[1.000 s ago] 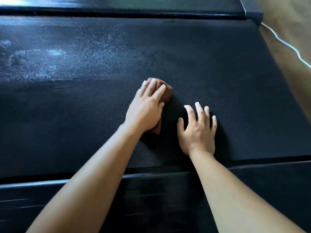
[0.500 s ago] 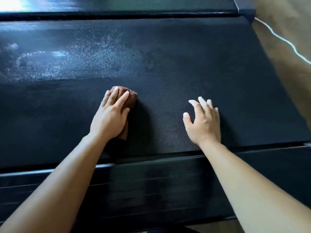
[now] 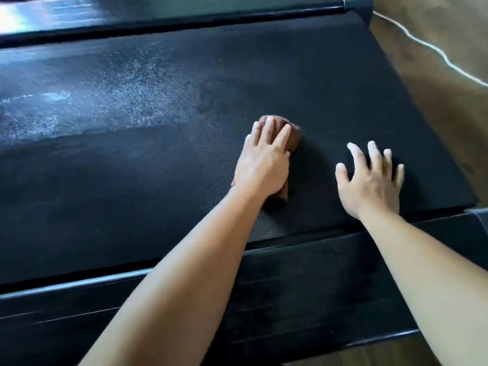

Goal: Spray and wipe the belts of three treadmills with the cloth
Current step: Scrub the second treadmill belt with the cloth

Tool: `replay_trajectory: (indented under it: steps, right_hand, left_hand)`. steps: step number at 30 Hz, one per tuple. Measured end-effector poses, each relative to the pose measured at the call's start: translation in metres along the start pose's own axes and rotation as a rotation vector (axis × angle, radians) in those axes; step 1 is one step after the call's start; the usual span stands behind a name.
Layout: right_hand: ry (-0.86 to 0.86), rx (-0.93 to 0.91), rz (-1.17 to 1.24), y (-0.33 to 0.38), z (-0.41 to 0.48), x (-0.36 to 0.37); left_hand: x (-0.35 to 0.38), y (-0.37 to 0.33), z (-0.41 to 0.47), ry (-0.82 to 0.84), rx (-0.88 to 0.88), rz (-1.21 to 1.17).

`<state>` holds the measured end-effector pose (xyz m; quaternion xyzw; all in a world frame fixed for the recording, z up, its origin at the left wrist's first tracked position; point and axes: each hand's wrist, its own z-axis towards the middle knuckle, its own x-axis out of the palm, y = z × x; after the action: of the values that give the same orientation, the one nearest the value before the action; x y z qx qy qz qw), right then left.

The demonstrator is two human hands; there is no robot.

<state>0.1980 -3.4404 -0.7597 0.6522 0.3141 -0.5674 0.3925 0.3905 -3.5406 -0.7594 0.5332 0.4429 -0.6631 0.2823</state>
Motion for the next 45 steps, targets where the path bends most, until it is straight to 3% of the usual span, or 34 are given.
replay_trajectory:
  steps: [7, 13, 19, 26, 30, 33, 38, 42, 45]
  right_hand:
    - [-0.029, -0.003, -0.008, 0.000, 0.003, 0.006]
    - [-0.043, -0.007, -0.006, -0.002, 0.004, 0.007]
    - [-0.041, -0.014, -0.034, -0.002, 0.006, 0.009]
    - [-0.024, -0.010, -0.053, -0.002, 0.005, 0.008]
    - [-0.013, -0.012, -0.059, -0.001, 0.004, 0.006]
    - [-0.003, -0.012, -0.050, -0.002, 0.004, 0.005]
    - [0.029, -0.023, -0.046, -0.002, 0.004, 0.003]
    - [0.017, -0.029, -0.039, -0.002, 0.006, 0.005]
    - [0.017, -0.025, -0.043, -0.002, 0.006, 0.006]
  left_hand:
    - [-0.010, 0.015, -0.091, 0.004, 0.069, -0.091]
    - [-0.039, 0.091, -0.134, -0.081, -0.272, -0.089]
    - [-0.038, 0.081, -0.055, -0.159, -0.414, -0.077]
    - [-0.009, 0.008, 0.015, -0.088, -0.140, -0.017]
    - [0.004, -0.031, -0.012, -0.013, 0.093, -0.082]
    - [0.003, -0.027, -0.050, 0.011, 0.164, -0.110]
    - [-0.012, 0.012, -0.078, -0.052, -0.023, -0.138]
    - [-0.018, 0.031, -0.044, -0.122, -0.244, -0.120]
    - [-0.016, 0.022, -0.005, -0.149, -0.299, -0.089]
